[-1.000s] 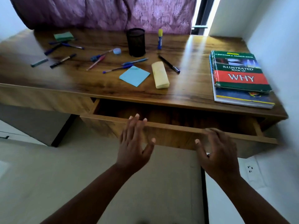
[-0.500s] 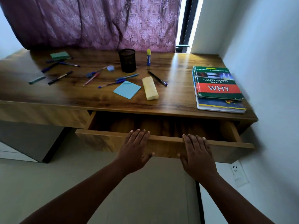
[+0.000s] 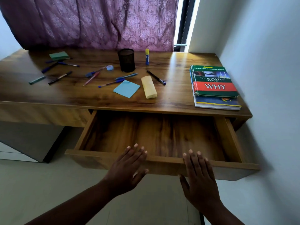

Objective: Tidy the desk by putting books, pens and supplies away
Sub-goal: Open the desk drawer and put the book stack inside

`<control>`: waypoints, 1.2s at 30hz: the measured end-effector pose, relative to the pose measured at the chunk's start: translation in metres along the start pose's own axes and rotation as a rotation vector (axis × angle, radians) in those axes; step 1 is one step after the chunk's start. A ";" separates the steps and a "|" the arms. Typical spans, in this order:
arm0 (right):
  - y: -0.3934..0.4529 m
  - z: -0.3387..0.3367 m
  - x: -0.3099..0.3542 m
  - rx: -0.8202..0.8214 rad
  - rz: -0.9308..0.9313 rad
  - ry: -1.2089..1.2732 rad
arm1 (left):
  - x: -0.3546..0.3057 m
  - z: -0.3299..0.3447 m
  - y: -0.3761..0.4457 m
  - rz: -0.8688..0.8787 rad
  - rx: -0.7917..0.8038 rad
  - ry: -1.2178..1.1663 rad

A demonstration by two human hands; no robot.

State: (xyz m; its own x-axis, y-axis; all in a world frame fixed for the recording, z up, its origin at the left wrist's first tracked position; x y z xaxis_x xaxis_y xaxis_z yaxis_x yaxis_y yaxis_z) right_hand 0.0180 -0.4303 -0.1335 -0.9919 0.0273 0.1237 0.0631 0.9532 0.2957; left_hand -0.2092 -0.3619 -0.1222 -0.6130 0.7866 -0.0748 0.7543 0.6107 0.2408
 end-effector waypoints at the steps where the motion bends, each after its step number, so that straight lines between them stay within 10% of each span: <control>1: -0.005 -0.001 0.001 -0.011 -0.012 0.003 | -0.002 -0.002 -0.004 0.022 -0.007 -0.003; 15: -0.045 -0.010 0.003 -0.047 -0.044 0.010 | -0.014 -0.011 -0.033 0.154 -0.033 -0.132; 22: 0.019 -0.062 -0.047 0.027 0.196 0.504 | -0.001 -0.028 0.034 -0.136 -0.018 -0.635; 31: 0.204 -0.107 -0.165 -0.020 0.549 0.404 | -0.002 -0.043 0.292 -0.633 -0.117 -1.290; 36: 0.267 -0.076 -0.204 0.073 0.643 0.375 | 0.013 -0.005 0.365 -0.784 -0.053 -1.205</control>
State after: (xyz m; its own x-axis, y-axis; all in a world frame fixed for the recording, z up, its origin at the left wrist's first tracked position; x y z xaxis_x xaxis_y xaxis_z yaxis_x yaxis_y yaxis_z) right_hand 0.2460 -0.2041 -0.0074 -0.6571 0.4935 0.5698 0.5975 0.8019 -0.0056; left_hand 0.0568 -0.1288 -0.0309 -0.2697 -0.1319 -0.9539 0.2955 0.9314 -0.2124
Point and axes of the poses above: each hand's wrist, its own y-axis towards the middle knuckle, its own z-axis out of the palm, x = y × z, the point moved 6 cm from there along y, towards the middle knuckle, and after that the axes turned 7 degrees about z, right-handed, at the moved point
